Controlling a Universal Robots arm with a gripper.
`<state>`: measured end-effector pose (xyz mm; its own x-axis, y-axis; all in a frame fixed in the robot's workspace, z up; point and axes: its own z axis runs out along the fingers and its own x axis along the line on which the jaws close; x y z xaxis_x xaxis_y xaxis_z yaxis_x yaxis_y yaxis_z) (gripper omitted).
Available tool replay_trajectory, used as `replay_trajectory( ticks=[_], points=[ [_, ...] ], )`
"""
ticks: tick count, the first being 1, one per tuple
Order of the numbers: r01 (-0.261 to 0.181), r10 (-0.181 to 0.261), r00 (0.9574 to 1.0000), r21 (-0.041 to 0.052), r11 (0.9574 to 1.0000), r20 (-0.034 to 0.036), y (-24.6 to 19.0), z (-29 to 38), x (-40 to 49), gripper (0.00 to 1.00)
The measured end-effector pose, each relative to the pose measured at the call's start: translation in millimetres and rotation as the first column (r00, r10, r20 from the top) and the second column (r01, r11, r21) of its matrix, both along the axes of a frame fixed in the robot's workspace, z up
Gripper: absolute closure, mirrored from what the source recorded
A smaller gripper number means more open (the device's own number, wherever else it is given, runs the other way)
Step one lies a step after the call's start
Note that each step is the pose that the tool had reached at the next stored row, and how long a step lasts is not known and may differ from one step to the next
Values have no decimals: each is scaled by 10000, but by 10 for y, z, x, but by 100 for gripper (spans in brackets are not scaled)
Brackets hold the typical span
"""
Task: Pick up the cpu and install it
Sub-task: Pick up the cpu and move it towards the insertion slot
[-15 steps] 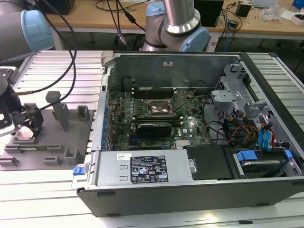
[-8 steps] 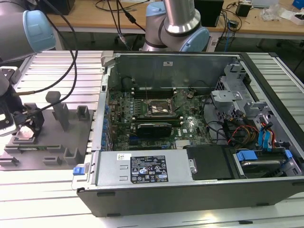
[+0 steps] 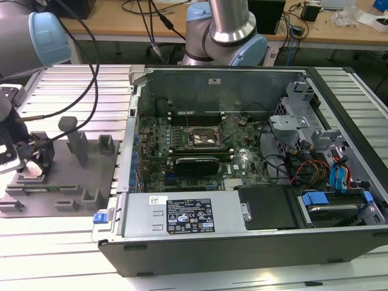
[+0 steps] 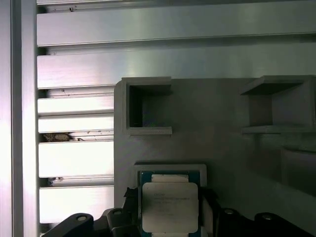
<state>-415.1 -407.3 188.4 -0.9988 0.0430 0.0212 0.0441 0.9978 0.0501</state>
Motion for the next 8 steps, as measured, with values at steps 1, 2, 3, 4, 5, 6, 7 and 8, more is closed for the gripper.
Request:
replay_trajectory(
  ticks=[1,2,3,4,5,6,7,8],
  points=[
    [0,0,10000,0,10000,-1,0,0,0,39],
    [0,0,10000,0,10000,-1,0,1,0,39],
    [0,0,10000,-1,10000,-1,0,1,0,39],
    [0,0,10000,-1,10000,-2,0,2,0,39],
    [0,0,10000,-1,10000,-1,0,2,0,39],
    [0,0,10000,-1,10000,-2,0,2,0,39],
    [1,-1,10000,-1,10000,-2,0,3,-1,41],
    [0,0,10000,-1,10000,-2,0,3,0,45]
  ],
)
